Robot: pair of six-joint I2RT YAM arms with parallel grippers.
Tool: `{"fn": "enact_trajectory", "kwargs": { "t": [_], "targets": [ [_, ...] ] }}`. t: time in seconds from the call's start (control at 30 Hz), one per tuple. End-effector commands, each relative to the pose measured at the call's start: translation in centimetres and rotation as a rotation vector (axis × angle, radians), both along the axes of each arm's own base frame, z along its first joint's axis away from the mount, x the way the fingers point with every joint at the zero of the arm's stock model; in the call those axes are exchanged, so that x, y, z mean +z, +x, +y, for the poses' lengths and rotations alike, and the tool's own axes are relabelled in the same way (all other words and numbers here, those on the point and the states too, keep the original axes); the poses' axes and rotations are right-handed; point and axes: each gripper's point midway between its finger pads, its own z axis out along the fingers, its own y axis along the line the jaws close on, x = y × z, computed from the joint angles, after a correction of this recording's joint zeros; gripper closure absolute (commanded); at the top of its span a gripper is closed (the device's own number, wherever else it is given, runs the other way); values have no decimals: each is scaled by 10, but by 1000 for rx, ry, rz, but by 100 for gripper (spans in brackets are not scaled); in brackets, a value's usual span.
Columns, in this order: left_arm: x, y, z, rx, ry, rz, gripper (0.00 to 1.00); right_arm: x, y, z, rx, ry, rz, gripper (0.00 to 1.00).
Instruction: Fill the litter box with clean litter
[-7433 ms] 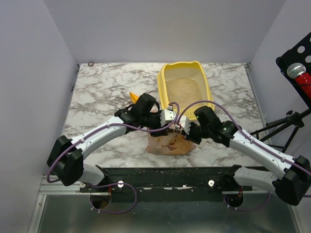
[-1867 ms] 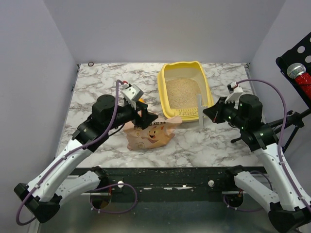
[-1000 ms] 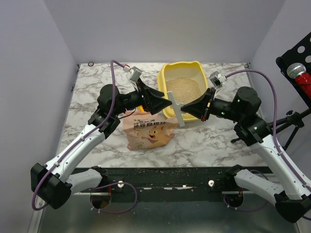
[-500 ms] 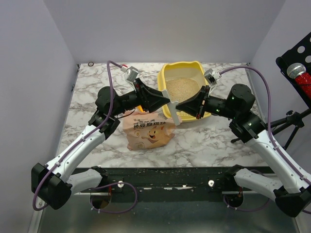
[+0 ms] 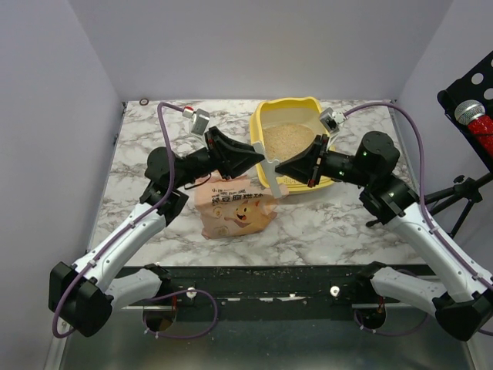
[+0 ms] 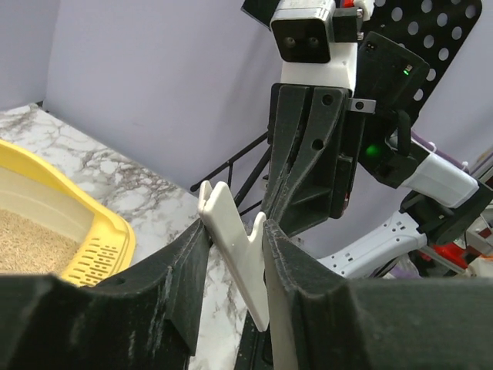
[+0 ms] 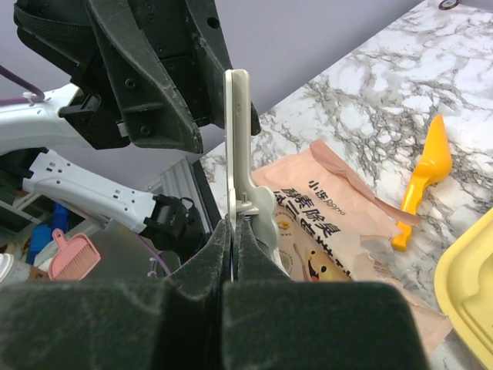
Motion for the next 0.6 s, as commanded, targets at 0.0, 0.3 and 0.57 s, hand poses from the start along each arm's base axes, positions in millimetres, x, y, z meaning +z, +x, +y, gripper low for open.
{"fn": "enact_trajectory", "kwargs": {
  "t": [0.0,0.3,0.57],
  "targets": [
    [24,-19,9,-35,-66,-116,62,20,-7,5,40,40,-41,100],
    [22,-23,9,-49,-67,-129,91,17,-9,9,56,29,-33,100],
    [23,-28,12,-45,-47,-148,100,6,-8,11,70,-27,-30,82]
  ]
}}
